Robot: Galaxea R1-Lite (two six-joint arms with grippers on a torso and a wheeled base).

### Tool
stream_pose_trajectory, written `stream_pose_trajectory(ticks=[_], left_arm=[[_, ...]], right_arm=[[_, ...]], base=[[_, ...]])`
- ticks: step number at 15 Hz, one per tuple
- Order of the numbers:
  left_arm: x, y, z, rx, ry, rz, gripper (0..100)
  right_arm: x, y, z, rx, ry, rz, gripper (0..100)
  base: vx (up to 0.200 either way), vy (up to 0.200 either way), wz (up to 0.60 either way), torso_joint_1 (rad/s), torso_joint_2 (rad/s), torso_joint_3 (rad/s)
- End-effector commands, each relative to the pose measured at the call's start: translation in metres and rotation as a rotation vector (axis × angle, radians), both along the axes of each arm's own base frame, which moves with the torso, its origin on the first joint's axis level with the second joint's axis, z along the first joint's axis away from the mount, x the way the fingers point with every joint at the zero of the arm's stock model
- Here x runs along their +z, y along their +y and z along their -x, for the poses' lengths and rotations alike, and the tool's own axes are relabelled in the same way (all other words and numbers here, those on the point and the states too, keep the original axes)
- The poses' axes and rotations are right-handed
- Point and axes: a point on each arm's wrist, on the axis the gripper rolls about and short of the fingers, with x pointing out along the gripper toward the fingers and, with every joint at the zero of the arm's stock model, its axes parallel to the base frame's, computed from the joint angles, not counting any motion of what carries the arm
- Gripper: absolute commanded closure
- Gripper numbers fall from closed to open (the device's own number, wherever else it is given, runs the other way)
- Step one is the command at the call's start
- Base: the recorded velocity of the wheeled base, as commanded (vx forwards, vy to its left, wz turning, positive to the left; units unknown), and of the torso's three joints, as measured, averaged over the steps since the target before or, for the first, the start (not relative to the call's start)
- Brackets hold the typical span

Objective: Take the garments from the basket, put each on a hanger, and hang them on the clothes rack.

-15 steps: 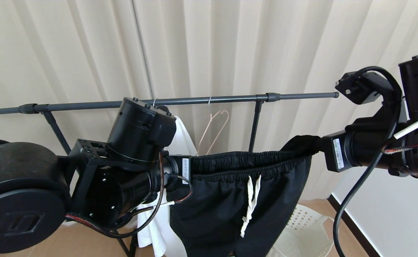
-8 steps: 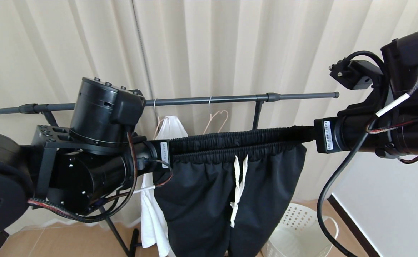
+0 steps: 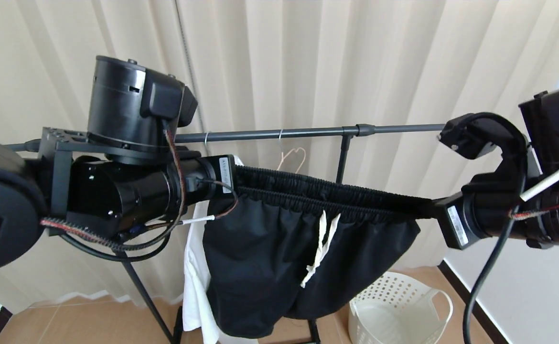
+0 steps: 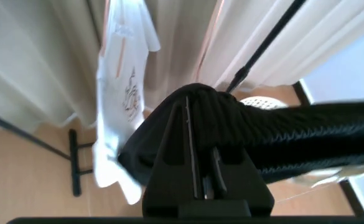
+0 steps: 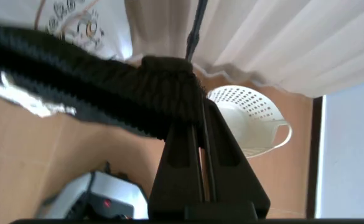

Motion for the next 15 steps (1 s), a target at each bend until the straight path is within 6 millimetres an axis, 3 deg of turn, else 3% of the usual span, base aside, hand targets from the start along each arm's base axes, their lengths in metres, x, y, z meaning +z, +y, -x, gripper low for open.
stream_pose_trajectory(ticks=[1, 6, 9, 12, 15], left_arm=[[0.009, -0.018, -0.022, -0.082, -0.008, 0.056, 100], [0.029, -0.043, -0.050, -0.150, -0.068, 0.129, 100], [0.035, -0.039, -0.055, -0.260, -0.057, 0.181, 100], [0.038, -0.040, -0.059, -0.265, -0.068, 0.190, 100], [0.039, -0.040, -0.059, -0.265, -0.071, 0.192, 100]], right_arm=[[-0.007, 0.008, 0.038, 0.163, 0.005, 0.036, 100], [-0.016, 0.043, 0.078, 0.392, 0.047, 0.022, 100], [-0.022, 0.077, 0.090, 0.426, 0.119, -0.052, 100], [-0.019, 0.111, 0.090, 0.354, 0.202, -0.192, 100], [-0.010, 0.118, 0.087, 0.315, 0.208, -0.271, 100]], base=[[0.000, 0.000, 0.00, 0.000, 0.00, 0.000], [0.000, 0.000, 0.00, 0.000, 0.00, 0.000], [0.000, 0.000, 0.00, 0.000, 0.00, 0.000], [0.000, 0.000, 0.00, 0.000, 0.00, 0.000], [0.000, 0.000, 0.00, 0.000, 0.00, 0.000]])
